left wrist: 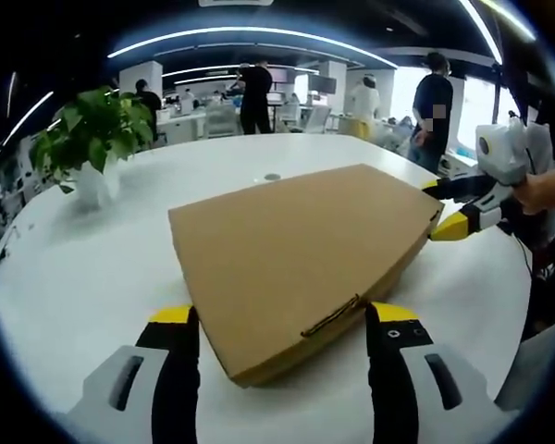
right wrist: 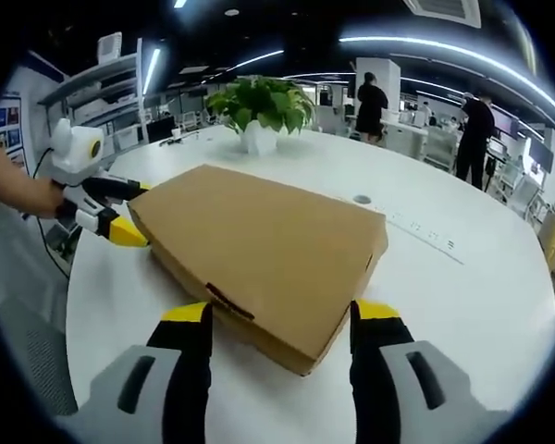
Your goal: Operate the shoe box by opening the lid, removing the specified soft item, and placing it in the target area until the item is outside and the box remains undamaged.
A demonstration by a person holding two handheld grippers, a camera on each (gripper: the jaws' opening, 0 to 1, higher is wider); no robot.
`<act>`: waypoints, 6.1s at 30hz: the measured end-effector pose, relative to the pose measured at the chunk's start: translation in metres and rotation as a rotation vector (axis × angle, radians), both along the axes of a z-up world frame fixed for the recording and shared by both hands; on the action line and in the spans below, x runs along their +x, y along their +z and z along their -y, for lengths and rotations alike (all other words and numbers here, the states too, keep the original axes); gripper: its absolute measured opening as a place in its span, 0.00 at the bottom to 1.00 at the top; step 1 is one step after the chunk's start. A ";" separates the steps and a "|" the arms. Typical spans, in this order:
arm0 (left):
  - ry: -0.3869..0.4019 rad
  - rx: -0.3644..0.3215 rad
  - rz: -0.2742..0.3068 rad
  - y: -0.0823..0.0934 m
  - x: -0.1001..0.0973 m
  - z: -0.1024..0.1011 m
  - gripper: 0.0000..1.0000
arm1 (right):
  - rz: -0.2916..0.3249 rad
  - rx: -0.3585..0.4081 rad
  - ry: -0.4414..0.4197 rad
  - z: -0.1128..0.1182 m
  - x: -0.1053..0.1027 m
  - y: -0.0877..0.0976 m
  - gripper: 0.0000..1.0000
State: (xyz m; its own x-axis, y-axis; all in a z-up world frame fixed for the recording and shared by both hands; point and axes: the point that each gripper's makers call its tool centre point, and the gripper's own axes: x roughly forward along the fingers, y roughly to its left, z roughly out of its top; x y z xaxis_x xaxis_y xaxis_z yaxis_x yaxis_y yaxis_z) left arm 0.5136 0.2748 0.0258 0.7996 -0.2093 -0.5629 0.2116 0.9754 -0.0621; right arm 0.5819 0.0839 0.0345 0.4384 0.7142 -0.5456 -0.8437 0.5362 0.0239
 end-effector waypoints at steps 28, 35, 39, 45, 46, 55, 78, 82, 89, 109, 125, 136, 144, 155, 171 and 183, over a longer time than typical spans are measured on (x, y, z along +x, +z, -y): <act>-0.128 0.013 -0.043 -0.001 -0.018 -0.012 0.75 | -0.049 0.009 -0.035 0.002 -0.043 0.002 0.49; -0.158 0.016 -0.049 -0.001 -0.025 -0.015 0.75 | -0.049 0.019 -0.049 0.000 -0.058 0.003 0.48; -0.166 0.019 -0.055 -0.001 -0.030 -0.016 0.75 | -0.047 0.020 -0.057 -0.002 -0.064 0.003 0.48; -0.183 0.019 -0.059 -0.001 -0.036 -0.020 0.75 | -0.047 0.025 -0.068 -0.004 -0.074 0.003 0.48; -0.189 0.020 -0.060 -0.001 -0.037 -0.021 0.75 | -0.046 0.025 -0.069 -0.005 -0.075 0.003 0.48; -0.231 0.025 -0.071 -0.001 -0.045 -0.030 0.75 | -0.043 0.028 -0.079 -0.010 -0.092 0.004 0.46; -0.259 0.034 -0.089 -0.002 -0.078 -0.063 0.75 | -0.033 0.037 -0.035 -0.042 -0.130 0.004 0.43; -0.251 0.034 -0.090 -0.002 -0.084 -0.070 0.75 | -0.035 0.051 -0.030 -0.048 -0.135 0.004 0.44; -0.248 0.041 -0.095 -0.002 -0.091 -0.080 0.75 | -0.034 0.060 -0.017 -0.059 -0.141 0.004 0.44; -0.237 0.048 -0.097 0.005 -0.107 -0.086 0.75 | -0.006 0.064 -0.009 -0.073 -0.150 0.003 0.47; -0.243 0.062 -0.068 0.016 -0.111 -0.089 0.73 | 0.018 0.076 0.001 -0.072 -0.151 0.013 0.46; -0.237 0.064 -0.021 0.032 -0.110 -0.089 0.75 | 0.038 0.092 0.010 -0.071 -0.151 0.029 0.46; -0.237 0.080 0.005 0.042 -0.108 -0.090 0.76 | 0.048 0.095 0.010 -0.073 -0.149 0.038 0.47; -0.215 0.065 0.060 0.060 -0.101 -0.091 0.75 | 0.086 0.084 0.018 -0.072 -0.143 0.054 0.46; -0.168 0.057 0.139 0.087 -0.084 -0.094 0.71 | 0.150 0.085 0.007 -0.073 -0.126 0.078 0.44; -0.066 0.059 0.190 0.103 -0.062 -0.110 0.51 | 0.195 0.096 -0.013 -0.075 -0.110 0.092 0.43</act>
